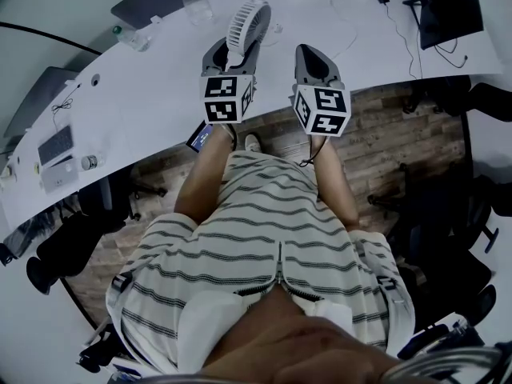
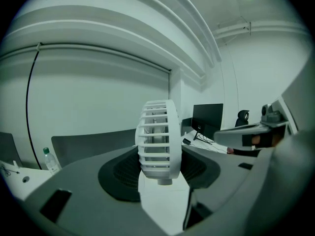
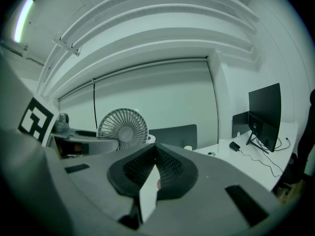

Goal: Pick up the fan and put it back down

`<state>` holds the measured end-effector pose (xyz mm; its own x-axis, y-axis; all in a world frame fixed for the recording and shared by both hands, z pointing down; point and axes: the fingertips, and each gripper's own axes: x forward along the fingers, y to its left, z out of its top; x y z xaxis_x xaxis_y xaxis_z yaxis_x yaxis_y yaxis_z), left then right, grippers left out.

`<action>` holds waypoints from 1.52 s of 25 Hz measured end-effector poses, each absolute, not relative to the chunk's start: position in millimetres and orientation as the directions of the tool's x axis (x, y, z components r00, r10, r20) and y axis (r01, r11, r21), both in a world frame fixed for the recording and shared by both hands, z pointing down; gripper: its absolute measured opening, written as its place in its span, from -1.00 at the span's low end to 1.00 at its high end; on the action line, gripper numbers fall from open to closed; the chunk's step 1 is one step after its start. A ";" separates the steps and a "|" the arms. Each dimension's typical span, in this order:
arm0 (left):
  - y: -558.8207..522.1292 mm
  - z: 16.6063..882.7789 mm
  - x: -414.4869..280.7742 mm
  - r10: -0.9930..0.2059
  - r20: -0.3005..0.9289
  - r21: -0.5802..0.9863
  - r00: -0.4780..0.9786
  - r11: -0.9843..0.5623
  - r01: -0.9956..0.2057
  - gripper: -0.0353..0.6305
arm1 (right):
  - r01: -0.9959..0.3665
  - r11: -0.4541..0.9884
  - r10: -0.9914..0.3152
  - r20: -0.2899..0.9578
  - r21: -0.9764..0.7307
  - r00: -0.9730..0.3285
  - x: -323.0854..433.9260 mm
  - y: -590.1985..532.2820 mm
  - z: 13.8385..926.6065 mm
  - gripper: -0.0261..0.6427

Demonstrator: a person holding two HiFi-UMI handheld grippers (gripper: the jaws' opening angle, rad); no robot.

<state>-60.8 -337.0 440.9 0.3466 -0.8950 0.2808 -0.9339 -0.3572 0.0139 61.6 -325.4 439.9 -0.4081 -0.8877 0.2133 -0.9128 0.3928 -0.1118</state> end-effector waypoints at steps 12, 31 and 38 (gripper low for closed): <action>-361.0 474.1 -63.2 -0.860 0.347 -0.051 0.373 -0.415 -0.909 -0.21 | -0.920 0.374 -0.893 0.223 -0.113 -0.391 63.4 -334.5 444.0 -0.89; -382.7 576.3 -94.4 -0.710 0.539 -0.130 0.453 -0.602 -0.788 -0.21 | -0.925 0.363 -0.893 0.242 -0.116 -0.380 57.3 -344.3 453.1 -0.89; -384.3 609.5 -100.6 -0.654 0.578 -0.118 0.488 -0.659 -0.743 -0.21 | -0.926 0.359 -0.892 0.250 -0.115 -0.377 55.0 -348.2 456.8 -0.89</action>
<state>-100.6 -384.3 609.5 0.4881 -0.6543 0.5776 -0.7430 -0.6588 -0.1184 55.0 -348.2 456.8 -0.3771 -0.8917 0.2504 -0.9261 0.3592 -0.1153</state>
